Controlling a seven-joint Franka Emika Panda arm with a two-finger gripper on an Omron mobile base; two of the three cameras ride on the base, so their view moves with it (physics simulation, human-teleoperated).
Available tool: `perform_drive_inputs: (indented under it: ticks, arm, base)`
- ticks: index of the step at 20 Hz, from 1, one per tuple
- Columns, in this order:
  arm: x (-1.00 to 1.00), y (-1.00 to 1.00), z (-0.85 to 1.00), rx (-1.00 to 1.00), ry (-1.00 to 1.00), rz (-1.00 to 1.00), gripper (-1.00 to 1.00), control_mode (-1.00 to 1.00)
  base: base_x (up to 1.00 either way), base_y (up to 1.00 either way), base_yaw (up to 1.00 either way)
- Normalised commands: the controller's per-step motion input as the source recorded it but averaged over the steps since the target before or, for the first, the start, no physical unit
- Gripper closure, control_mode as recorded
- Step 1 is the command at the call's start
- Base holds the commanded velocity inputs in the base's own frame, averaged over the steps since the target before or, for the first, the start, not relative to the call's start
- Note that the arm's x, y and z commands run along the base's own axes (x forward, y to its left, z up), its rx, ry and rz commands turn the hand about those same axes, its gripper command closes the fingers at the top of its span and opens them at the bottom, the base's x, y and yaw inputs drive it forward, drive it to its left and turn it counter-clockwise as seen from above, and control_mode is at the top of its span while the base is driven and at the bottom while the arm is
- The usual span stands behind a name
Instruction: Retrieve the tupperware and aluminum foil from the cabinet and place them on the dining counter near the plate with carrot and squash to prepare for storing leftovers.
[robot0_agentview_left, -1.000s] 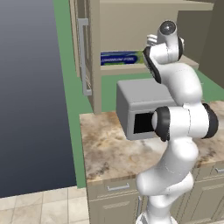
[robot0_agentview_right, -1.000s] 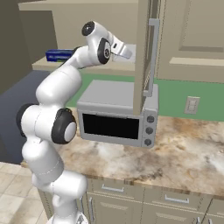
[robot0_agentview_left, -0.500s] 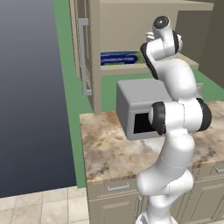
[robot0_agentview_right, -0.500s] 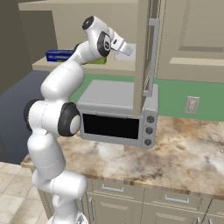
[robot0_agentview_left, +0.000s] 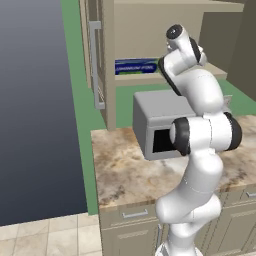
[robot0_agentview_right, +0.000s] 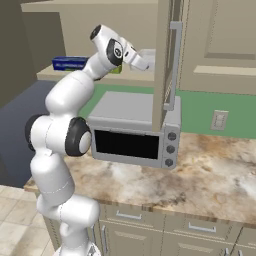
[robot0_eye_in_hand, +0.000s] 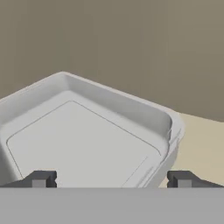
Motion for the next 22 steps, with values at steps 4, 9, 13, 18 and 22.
perform_drive_inputs:
  ticks: [4,9,13,18,22]
  arm:
    - [0.28,-0.01,-0.34,0.0,0.0,-0.19,-1.0,-1.0]
    - [0.35,0.0,-0.19,0.0,0.0,-0.05,1.0,-1.0]
    - [0.01,0.0,-0.33,0.0,0.0,0.0,1.0,-1.0]
    - [-0.32,0.0,-0.56,0.0,0.01,0.0,1.0,-1.0]
    - [-0.37,0.09,-0.17,0.0,-0.03,0.0,1.0,-1.0]
  base:
    - [0.0,0.0,0.0]
    - [0.0,0.0,0.0]
    - [0.0,0.0,0.0]
    - [0.0,0.0,0.0]
    - [0.0,0.0,0.0]
